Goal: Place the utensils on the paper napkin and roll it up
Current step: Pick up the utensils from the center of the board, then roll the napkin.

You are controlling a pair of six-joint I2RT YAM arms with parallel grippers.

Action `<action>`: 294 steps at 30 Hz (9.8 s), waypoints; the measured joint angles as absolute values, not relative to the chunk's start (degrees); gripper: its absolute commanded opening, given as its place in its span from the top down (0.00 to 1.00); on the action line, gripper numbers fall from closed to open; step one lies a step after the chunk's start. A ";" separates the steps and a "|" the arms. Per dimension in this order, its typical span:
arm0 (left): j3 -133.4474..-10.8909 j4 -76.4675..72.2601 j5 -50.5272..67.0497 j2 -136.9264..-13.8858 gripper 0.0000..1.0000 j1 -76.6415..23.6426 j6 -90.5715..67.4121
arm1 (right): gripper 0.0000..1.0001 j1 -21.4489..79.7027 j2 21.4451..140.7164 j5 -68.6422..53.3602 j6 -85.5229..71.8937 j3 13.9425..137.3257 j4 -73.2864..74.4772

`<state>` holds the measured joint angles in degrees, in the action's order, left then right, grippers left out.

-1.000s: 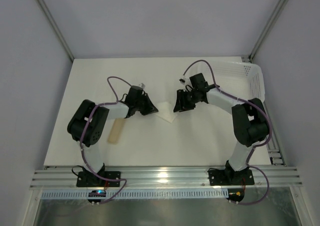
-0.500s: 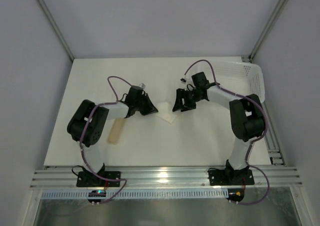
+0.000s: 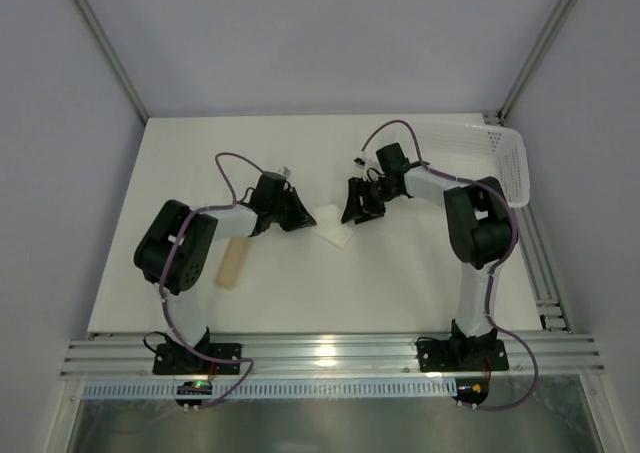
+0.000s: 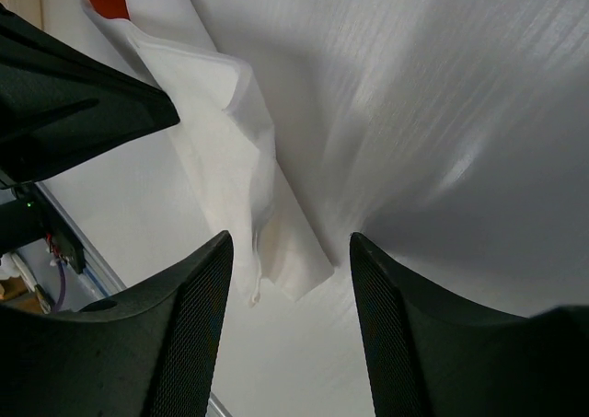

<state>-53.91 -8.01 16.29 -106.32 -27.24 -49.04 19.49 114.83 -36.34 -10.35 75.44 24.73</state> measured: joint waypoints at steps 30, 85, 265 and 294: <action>-54.04 -7.05 17.61 -106.08 1.00 -26.92 -46.19 | 0.64 21.61 119.79 -44.45 -8.01 76.93 24.16; -36.42 -0.21 17.12 -83.18 0.30 -27.16 -48.95 | 0.97 22.39 110.80 -46.26 -32.18 60.18 2.85; -26.94 -38.94 21.80 -75.88 1.00 -28.49 -59.61 | 0.41 37.21 94.89 -25.47 -19.11 75.83 30.81; -26.83 -35.09 21.56 -73.34 1.00 -28.45 -59.70 | 0.41 36.64 96.62 -25.58 -17.50 82.56 31.86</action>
<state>-26.83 -35.09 21.56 -73.34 -28.45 -59.70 36.64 96.62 -25.58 -17.50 82.56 31.86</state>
